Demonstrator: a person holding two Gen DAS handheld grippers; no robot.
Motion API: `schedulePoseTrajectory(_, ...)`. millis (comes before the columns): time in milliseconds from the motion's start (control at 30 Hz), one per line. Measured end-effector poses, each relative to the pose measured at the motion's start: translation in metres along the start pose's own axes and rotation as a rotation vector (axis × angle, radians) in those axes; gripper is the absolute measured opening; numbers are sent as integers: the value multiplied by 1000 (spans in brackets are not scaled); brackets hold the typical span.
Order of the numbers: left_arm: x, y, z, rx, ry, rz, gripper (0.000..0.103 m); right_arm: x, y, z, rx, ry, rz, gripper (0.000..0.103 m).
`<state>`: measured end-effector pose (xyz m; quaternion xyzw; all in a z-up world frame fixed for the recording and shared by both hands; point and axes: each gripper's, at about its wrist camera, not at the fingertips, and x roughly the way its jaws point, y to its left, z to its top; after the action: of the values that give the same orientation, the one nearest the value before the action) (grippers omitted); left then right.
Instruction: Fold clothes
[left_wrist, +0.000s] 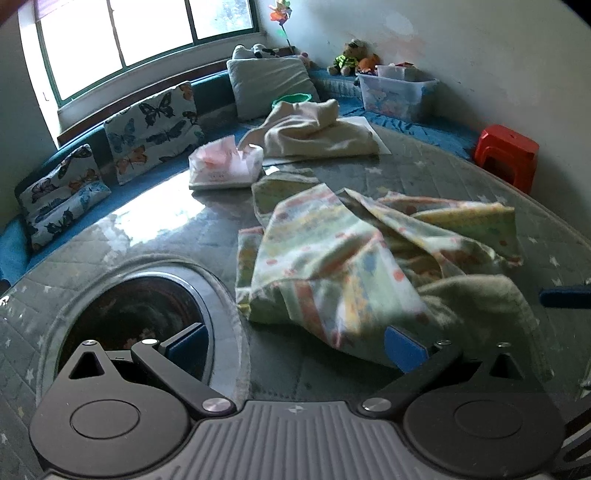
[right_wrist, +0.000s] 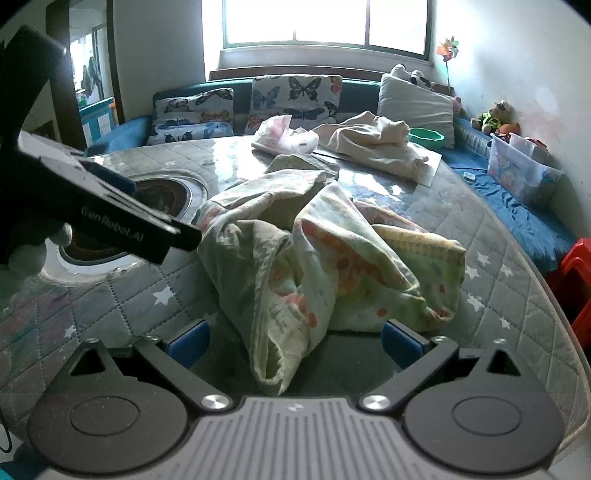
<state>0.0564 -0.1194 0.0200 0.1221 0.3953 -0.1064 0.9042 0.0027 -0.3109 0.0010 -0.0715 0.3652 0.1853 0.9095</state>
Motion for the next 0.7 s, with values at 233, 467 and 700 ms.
schedulePoseTrajectory(233, -5, 3, 24, -6, -38, 8, 103, 6, 0, 7, -16, 6, -5, 100)
schedulePoseTrajectory(467, 1, -6, 44, 11, -42, 12, 103, 11, 1, 12, -25, 14, 5, 97)
schedulePoseTrajectory(700, 17, -20, 56, 32, -19, 7, 103, 15, 3, 15, -38, 12, 17, 94)
